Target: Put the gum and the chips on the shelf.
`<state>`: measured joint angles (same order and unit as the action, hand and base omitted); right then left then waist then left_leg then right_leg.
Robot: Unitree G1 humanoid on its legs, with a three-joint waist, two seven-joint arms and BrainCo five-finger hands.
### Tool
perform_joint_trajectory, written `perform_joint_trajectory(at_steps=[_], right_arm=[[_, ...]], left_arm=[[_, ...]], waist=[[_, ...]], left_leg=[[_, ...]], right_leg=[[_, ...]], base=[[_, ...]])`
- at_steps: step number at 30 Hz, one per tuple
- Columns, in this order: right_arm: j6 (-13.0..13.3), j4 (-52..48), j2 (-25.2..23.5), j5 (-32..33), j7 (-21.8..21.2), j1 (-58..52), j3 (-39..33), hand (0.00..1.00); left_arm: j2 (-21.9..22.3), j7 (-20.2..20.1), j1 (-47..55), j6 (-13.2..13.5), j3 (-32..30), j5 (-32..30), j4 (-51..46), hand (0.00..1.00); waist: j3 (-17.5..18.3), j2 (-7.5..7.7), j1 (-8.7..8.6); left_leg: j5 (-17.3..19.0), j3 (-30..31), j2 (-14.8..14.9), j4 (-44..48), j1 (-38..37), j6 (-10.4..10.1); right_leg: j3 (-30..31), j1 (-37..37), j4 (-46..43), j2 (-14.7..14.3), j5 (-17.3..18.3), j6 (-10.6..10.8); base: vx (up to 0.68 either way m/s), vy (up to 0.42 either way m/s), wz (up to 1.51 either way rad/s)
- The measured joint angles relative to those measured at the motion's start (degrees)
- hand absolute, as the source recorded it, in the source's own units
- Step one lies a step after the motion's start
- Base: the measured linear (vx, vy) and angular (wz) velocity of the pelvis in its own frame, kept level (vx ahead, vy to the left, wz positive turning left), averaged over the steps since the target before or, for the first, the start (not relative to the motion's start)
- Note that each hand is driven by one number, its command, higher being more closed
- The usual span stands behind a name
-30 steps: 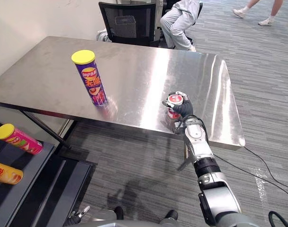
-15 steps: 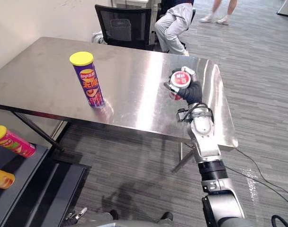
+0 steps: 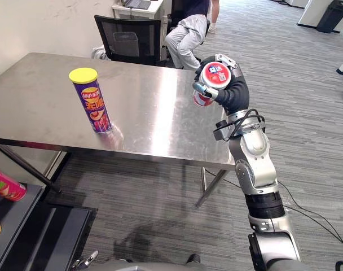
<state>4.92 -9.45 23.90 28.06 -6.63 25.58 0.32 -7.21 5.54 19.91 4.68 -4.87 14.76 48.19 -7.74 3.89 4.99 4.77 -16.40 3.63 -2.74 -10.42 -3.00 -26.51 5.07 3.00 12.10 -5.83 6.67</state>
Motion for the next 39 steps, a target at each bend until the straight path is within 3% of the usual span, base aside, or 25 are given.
perform_joint_trajectory(at_steps=[10, 14, 18, 21, 24, 25, 26, 27, 28, 29, 30, 31, 32, 33, 34, 36, 39], right_arm=[[-1.8, -1.6, 0.0, 0.0, 0.1, -4.7, 0.0, 1.0], [-2.1, -1.6, 0.0, 0.0, 0.9, -7.6, -1.1, 1.0], [-1.4, -1.6, 0.0, 0.0, 1.2, -7.8, -2.2, 1.0], [-0.4, -2.8, 0.0, 2.1, -0.9, -5.4, 0.1, 1.0], [2.0, 1.8, 1.9, 2.1, -2.3, 2.9, 2.4, 1.0], [2.8, 3.3, 3.2, 2.1, -2.3, 5.1, 2.0, 1.0], [3.6, 3.4, 3.6, 2.1, -2.0, 5.9, -0.3, 1.0], [4.5, 3.4, 4.2, 2.1, -1.5, 6.1, -1.5, 1.0], [4.7, 3.7, 5.0, 2.0, -0.6, 5.6, -4.1, 1.0], [4.6, 3.6, 5.4, 2.0, 0.2, 4.7, -5.0, 1.0], [4.7, 2.1, 7.9, 2.0, 1.7, 1.3, -7.9, 1.0], [4.7, 1.3, 8.5, 1.9, 2.1, -0.2, -9.2, 1.0], [4.9, 0.4, 8.8, 2.0, 2.4, -2.0, -10.6, 1.0], [5.1, 0.4, 8.2, 2.0, 2.5, -3.3, -11.1, 1.0], [5.1, 0.4, 7.5, 2.0, 2.5, -4.0, -11.1, 1.0], [5.0, 0.7, 5.5, 2.0, 2.6, -6.5, -11.1, 1.0], [5.0, 0.8, 3.4, 1.5, 3.5, -6.8, -11.2, 1.0]], left_arm=[[0.1, 0.9, -0.1, 0.0, 0.1, 0.4, 0.2, 0.0], [-0.2, 1.1, -1.1, -0.4, 0.3, 0.8, 1.8, 0.0], [-0.3, 3.4, -2.5, -1.0, 0.7, 3.1, 1.7, 0.0], [0.8, 5.5, -2.2, -0.1, 0.5, 9.5, 0.9, 0.0], [2.2, 5.3, -2.3, 1.6, 0.4, 11.8, -0.6, 0.0], [2.6, 5.1, -2.7, 2.4, 0.5, 12.0, -1.0, 0.0], [2.6, 4.8, -4.1, 2.4, 0.6, 11.9, 0.4, 0.0], [2.2, 4.6, -4.8, 2.4, 0.2, 11.9, 0.9, 0.0], [2.5, 4.9, -5.2, 2.3, 0.0, 12.0, 1.3, 0.0], [2.7, 5.0, -4.8, 2.2, 0.0, 11.9, 1.7, 0.0], [4.8, 5.1, -3.5, 2.2, 0.2, 11.8, 1.3, 0.0], [4.5, 5.2, -3.3, 2.2, 0.5, 11.7, 1.3, 0.0], [3.2, 5.2, -3.2, 2.3, 0.0, 11.7, 1.3, 0.0], [3.4, 5.3, -3.0, 2.0, -0.1, 11.6, 1.8, 0.0], [3.8, 5.2, -2.7, 1.9, -0.5, 11.8, 1.9, 0.0], [3.9, 5.2, -2.5, 2.1, -0.7, 11.7, 2.9, 0.0], [3.7, 5.2, -2.9, 2.3, -0.2, 11.6, 4.0, 0.0]], waist=[[0.7, -0.03, -0.18], [0.6, -0.11, -0.89], [-0.6, 0.04, -1.34], [-1.3, -1.42, -0.78], [-2.4, -3.22, -0.08], [-2.7, -3.75, 0.04], [-2.8, -2.88, -0.09], [-3.8, -2.72, -0.73], [-5.0, -2.88, -1.46], [-4.9, -3.56, -1.75], [-4.4, -6.0, -2.54], [-4.1, -5.65, -2.87], [-3.4, -3.95, -3.45], [-3.4, -4.26, -2.75], [-3.4, -4.35, -2.78], [-3.3, -4.55, -3.27], [-3.1, -4.89, -3.32]], left_leg=[[0.4, -1.3, 0.1, 0.1, -0.8, -0.3], [5.0, -1.8, 1.2, 9.1, 3.1, -0.1], [5.9, 0.0, 1.2, 12.4, 4.4, -0.1], [4.3, 3.9, 3.2, 13.0, 8.8, -0.9], [0.7, 7.9, 4.2, 11.4, 13.9, -2.0], [-0.6, 6.5, 4.8, 7.5, 13.3, 1.2], [1.7, -6.1, 6.9, 4.2, 12.4, 8.1], [2.1, -11.6, 8.4, 9.6, 13.8, 9.1], [1.7, -19.2, 11.0, 23.0, 15.5, 9.7], [0.4, -21.9, 11.8, 27.4, 15.2, 10.5], [-5.3, -24.2, 11.2, 26.7, 14.3, 11.0], [-7.3, -23.8, 9.3, 22.4, 14.0, 10.7], [-9.4, -22.5, 5.6, 16.2, 12.9, 9.1], [-5.0, -24.8, 7.5, 21.0, 12.5, 7.3], [-4.2, -25.4, 7.8, 21.2, 11.8, 5.8], [-4.4, -25.1, 7.5, 16.0, 6.7, 1.0], [-5.0, -24.0, 6.4, 7.7, 2.0, -2.7]], right_leg=[[1.3, 0.0, -0.3, -0.2, 0.1, -0.1], [2.1, -4.2, -9.9, 1.8, 5.1, -0.7], [1.4, -5.9, -16.5, 4.0, 8.6, -0.7], [0.1, -6.5, -14.8, 1.8, 9.1, -1.1], [-2.2, -8.9, -15.6, -0.9, 11.3, -4.7], [-4.3, -8.8, -14.9, -1.4, 11.6, -5.6], [-10.7, -7.8, -12.0, 0.2, 11.2, -7.0], [-14.0, -7.1, -12.5, 1.7, 11.3, -7.4], [-18.8, -6.7, -16.7, 5.0, 12.8, -7.7], [-21.3, -6.4, -19.1, 6.3, 13.8, -7.8], [-25.3, -5.3, -23.9, 8.2, 15.6, -7.5], [-25.5, -5.3, -23.6, 8.9, 16.3, -7.2], [-26.8, -5.1, -20.4, 9.7, 17.6, -6.0], [-29.7, -5.1, -20.9, 9.4, 17.3, -6.3], [-30.6, -5.3, -21.5, 9.4, 17.3, -6.3], [-33.2, -6.0, -22.9, 9.1, 17.5, -6.6], [-34.9, -7.0, -26.3, 9.8, 17.6, -6.7]], base=[[0.0, 0.002, -0.05], [-0.02, 0.014, -0.07], [-0.03, -0.034, 0.26], [-0.11, -0.142, 0.54], [-0.11, -0.186, 0.82], [-0.07, -0.202, 1.52], [-0.03, -0.182, 1.77], [0.01, -0.161, 2.28], [0.0, -0.118, 1.76], [-0.04, -0.16, 2.37], [-0.06, -0.091, 1.97], [-0.12, -0.047, 2.4], [-0.14, -0.077, 1.68], [-0.11, -0.082, 1.44], [-0.08, -0.102, 1.1], [-0.12, 0.034, 0.99], [-0.15, 0.184, 0.6]])
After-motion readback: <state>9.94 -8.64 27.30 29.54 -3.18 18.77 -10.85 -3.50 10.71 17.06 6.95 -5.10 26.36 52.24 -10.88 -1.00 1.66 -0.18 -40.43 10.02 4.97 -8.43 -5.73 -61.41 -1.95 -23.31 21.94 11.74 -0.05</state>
